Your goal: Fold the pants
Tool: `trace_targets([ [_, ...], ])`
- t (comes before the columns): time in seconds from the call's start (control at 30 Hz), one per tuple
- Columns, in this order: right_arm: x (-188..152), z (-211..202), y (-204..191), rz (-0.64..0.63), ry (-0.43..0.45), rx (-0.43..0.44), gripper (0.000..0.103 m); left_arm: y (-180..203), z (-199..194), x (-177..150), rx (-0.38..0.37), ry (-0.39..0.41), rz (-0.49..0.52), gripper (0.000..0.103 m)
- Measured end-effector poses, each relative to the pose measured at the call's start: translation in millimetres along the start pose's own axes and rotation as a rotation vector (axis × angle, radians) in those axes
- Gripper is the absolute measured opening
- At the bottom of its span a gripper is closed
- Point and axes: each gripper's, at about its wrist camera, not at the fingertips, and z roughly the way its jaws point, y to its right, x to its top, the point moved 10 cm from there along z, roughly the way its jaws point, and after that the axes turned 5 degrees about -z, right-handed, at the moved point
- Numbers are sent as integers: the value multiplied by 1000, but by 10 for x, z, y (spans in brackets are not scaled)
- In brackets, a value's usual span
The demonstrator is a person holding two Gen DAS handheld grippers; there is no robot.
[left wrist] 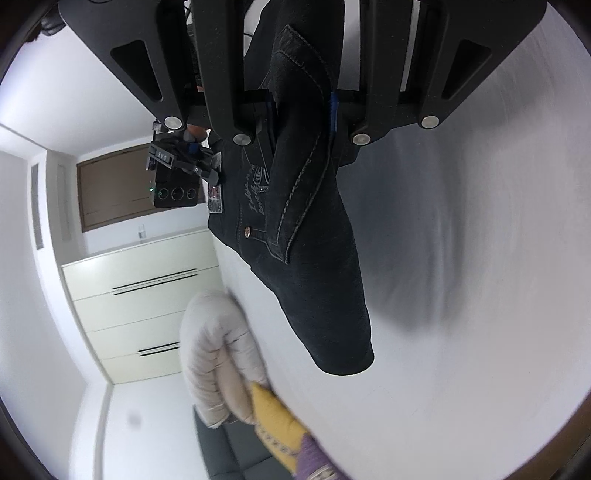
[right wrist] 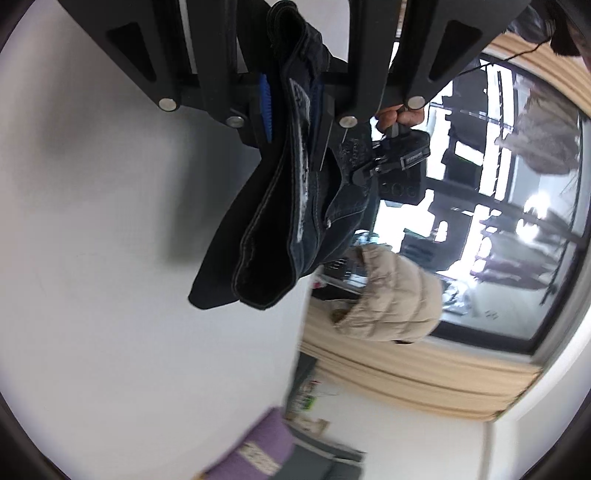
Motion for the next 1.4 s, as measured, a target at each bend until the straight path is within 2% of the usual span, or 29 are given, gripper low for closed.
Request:
trace_targets([
  [0.13, -163, 190, 381, 64, -48, -61, 20, -409, 239, -90, 48, -28, -48, 18],
  [0.23, -234, 216, 544, 112, -26, -41, 24, -528, 271, -145, 20, -22, -74, 22],
  [0.3, -247, 227, 577, 119, -13, -28, 25, -581, 268, -215, 28, -23, -56, 23],
  [0.47, -252, 84, 598, 168, 45, -3, 37, -513, 190, -298, 53, 28, -34, 28],
  [0.5, -288, 11, 614, 176, 58, -12, 41, -501, 152, -298, 66, 53, -34, 32],
  [0.53, -313, -56, 599, 175, 71, -28, 48, -477, 102, -304, 84, 80, -21, 46],
  [0.57, -351, -134, 568, 164, 84, -50, 52, -408, 50, -299, 102, 107, 4, 55],
  [0.6, -408, -236, 497, 139, 98, -70, 57, -334, -51, -323, 129, 140, 44, 69],
  [0.63, -446, -302, 443, 121, 104, -86, 59, -253, -169, -367, 178, 180, 93, 78],
  [0.7, -523, -425, 329, 93, 119, -109, 62, -129, -413, -534, 264, 232, 178, 85],
  [0.77, -616, -530, 194, 50, 141, -166, 68, 66, -541, -707, 361, 275, 255, 87],
  [0.9, -886, -666, -189, -66, 179, -307, 76, 601, -811, -1211, 631, 406, 477, 94],
  [0.97, -1038, -723, -423, -143, 204, -380, 78, 934, -960, -1482, 662, 503, 541, 94],
  [1.03, -1170, -813, -653, -207, 239, -453, 83, 1278, -1165, -1782, 656, 610, 613, 103],
  [1.07, -1227, -872, -777, -234, 263, -482, 85, 1487, -1227, -1904, 675, 671, 649, 103],
  [1.13, -1355, -1038, -1029, -288, 326, -518, 95, 1810, -1453, -2220, 732, 796, 735, 103],
  [1.2, -1464, -1186, -1278, -335, 389, -561, 103, 2030, -1540, -2487, 808, 856, 801, 103],
  [1.27, -1585, -1356, -1514, -385, 447, -594, 103, 2147, -1603, -2706, 892, 865, 805, 103],
  [1.4, -1753, -1613, -1982, -432, 543, -633, 103, 2193, -1605, -3036, 896, 822, 729, 103],
])
